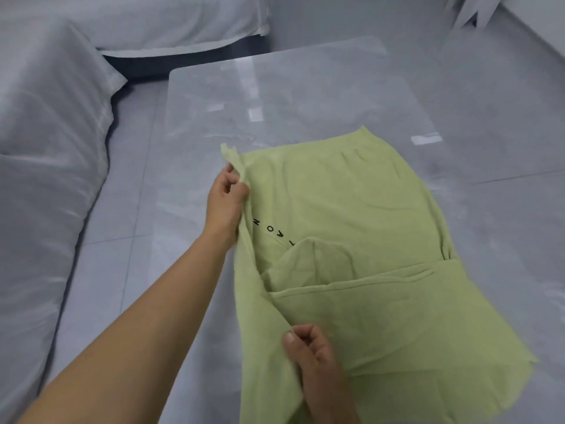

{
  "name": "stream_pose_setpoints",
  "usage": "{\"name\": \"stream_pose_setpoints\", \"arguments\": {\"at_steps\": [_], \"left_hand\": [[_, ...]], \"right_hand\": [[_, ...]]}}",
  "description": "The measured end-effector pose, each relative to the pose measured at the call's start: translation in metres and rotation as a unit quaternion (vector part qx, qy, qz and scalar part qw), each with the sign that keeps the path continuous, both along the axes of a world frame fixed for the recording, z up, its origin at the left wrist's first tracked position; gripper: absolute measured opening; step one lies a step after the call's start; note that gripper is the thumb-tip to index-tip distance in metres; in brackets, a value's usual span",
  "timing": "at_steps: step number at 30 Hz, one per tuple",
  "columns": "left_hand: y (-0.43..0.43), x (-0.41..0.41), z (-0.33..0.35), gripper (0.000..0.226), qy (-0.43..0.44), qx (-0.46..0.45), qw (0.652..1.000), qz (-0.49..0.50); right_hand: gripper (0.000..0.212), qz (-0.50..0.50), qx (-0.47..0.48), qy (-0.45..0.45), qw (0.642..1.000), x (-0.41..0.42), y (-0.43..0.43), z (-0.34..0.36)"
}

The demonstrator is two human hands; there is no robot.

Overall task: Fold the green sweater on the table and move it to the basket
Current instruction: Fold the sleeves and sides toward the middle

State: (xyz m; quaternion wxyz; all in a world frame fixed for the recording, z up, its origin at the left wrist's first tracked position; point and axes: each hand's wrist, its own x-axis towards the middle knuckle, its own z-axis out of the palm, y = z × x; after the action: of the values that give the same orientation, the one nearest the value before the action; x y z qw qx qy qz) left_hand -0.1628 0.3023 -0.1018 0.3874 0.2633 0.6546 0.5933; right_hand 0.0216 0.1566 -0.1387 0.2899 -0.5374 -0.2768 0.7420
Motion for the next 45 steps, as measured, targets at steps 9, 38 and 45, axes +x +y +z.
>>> {"name": "stream_pose_setpoints", "arguments": {"at_steps": [9, 38, 45], "left_hand": [[0.022, 0.066, -0.071, 0.064, 0.499, -0.201, 0.815, -0.214], [-0.062, 0.11, -0.067, 0.09, 0.541, -0.228, 0.759, -0.282], [-0.099, 0.1, -0.061, 0.074, 0.552, -0.235, 0.746, -0.29]], "right_hand": [[0.012, -0.011, -0.041, -0.018, 0.999, 0.07, 0.022, -0.032], [0.063, 0.292, 0.526, -0.46, 0.653, 0.062, 0.013, -0.047], [0.064, 0.294, 0.531, -0.481, 0.632, 0.062, 0.011, -0.05]]}}
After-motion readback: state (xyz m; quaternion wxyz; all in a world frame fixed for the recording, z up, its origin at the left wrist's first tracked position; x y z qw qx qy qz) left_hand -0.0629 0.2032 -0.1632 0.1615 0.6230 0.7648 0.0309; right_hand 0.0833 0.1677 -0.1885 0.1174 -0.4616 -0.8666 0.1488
